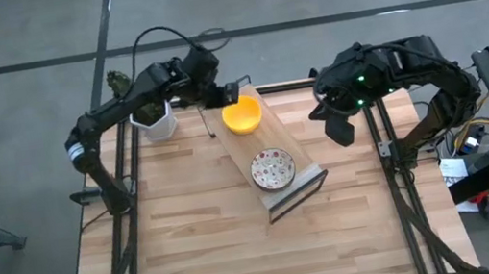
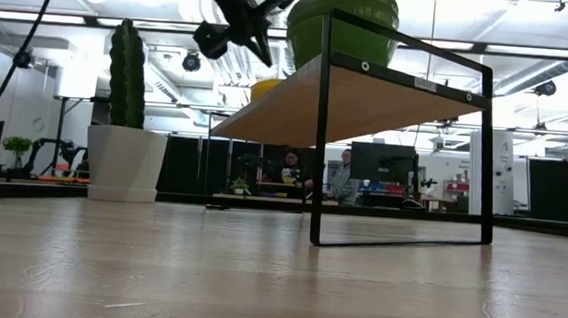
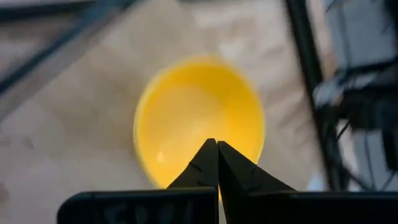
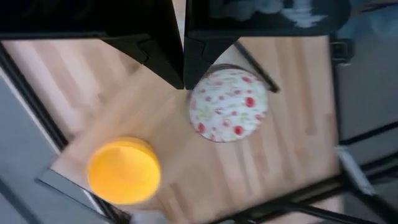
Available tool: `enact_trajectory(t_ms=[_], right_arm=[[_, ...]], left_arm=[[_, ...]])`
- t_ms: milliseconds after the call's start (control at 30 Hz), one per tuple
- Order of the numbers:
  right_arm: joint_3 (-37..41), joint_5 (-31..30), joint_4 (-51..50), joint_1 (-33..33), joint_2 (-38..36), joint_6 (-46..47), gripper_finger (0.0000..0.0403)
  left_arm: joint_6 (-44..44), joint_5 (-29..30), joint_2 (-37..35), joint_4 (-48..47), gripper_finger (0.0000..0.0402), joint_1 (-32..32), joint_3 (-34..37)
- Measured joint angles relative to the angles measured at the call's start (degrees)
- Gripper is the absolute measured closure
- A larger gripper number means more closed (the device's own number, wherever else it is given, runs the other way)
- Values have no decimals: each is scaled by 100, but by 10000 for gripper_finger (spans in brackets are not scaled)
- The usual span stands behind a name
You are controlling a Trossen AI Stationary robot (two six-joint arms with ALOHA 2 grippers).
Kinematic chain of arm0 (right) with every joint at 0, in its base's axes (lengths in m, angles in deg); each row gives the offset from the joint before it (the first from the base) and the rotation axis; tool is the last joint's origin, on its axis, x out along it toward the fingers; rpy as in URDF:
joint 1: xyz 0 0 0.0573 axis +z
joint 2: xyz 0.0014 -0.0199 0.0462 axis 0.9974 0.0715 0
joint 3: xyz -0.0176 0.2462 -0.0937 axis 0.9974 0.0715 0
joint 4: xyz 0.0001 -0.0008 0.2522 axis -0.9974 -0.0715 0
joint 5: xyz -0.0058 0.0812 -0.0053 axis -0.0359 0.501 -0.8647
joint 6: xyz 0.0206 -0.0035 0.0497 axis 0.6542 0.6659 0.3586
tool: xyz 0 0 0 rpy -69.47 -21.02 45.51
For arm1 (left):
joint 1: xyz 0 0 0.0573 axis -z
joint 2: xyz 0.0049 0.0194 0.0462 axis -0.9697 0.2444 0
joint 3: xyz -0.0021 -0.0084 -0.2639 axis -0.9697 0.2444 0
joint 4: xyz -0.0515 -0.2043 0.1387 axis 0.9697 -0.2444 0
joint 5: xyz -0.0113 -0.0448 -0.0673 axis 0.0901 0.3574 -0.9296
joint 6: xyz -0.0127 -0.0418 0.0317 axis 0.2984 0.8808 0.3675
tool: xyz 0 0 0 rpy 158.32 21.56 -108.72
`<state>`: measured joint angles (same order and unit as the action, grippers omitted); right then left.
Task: Pick & Place Mini bowls
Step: Return to Home Position
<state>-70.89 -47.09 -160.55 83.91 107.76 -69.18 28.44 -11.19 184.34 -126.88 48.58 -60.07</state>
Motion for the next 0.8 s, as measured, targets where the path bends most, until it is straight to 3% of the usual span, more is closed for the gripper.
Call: enact_trajectory(t_ms=[100,267,633,800], right_arm=[[282,-82,28,-10,-1,-98,394],[1333,307,1008,0,-430,-312,394],[4900,699,4860,12,-2526,-988,394],[5793,522,5029,10,-3088,-896,394]], left_arm=[[-313,-305,15,-348,401,38,20],[-810,190,-218,-131,401,510,20],[-2300,457,-1234,1471,401,2074,351],[-1951,1451,-2036,1839,401,2752,1254]])
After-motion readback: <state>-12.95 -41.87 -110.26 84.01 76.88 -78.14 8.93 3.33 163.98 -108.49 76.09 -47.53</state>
